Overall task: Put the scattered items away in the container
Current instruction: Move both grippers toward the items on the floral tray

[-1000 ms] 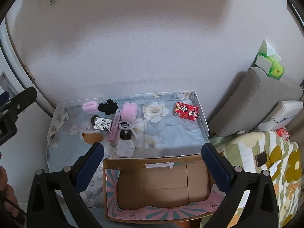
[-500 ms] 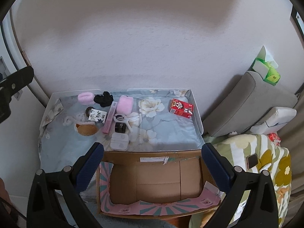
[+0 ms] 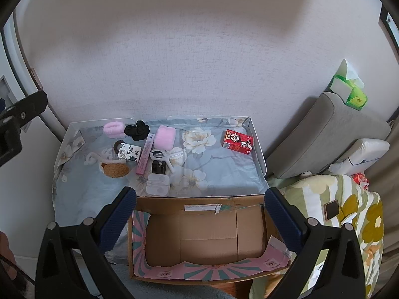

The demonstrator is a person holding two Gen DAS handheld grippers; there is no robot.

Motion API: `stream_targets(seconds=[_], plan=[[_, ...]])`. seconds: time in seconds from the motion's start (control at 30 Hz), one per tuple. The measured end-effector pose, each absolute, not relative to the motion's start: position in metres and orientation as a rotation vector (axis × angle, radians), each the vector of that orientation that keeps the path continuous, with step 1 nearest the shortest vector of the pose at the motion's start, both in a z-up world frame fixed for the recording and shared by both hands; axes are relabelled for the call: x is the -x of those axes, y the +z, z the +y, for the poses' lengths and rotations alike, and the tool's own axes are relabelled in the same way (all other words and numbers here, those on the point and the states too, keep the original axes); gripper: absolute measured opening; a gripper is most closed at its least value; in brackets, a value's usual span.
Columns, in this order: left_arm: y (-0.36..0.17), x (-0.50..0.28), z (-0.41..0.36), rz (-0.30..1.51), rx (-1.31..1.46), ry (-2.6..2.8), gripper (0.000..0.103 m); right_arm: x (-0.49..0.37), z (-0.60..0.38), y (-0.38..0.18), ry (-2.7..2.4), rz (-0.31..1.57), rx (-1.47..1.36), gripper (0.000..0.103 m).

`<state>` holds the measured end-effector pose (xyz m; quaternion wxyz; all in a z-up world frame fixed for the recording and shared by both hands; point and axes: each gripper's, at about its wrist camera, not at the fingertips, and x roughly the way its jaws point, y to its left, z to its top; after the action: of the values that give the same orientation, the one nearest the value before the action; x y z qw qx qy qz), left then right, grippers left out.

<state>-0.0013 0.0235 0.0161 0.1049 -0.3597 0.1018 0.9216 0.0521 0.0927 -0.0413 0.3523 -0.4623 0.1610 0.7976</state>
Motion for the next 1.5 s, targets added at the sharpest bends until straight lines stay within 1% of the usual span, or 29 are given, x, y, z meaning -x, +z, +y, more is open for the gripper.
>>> stream_targets(seconds=[0.3,1.07,1.5], plan=[[0.011,0.003,0.026,0.268,1.104,2.673,0.102,-0.056,0.094,-0.040,2.048,0.429,1.187,0.102],[0.002,0.008,0.036,0.306,1.134,2.658,0.102,-0.062,0.104,-0.043,2.033,0.494,1.164,0.102],[0.004,0.021,0.024,0.289,1.120,2.696,0.102,-0.069,0.116,-0.043,2.024,0.519,1.132,0.102]])
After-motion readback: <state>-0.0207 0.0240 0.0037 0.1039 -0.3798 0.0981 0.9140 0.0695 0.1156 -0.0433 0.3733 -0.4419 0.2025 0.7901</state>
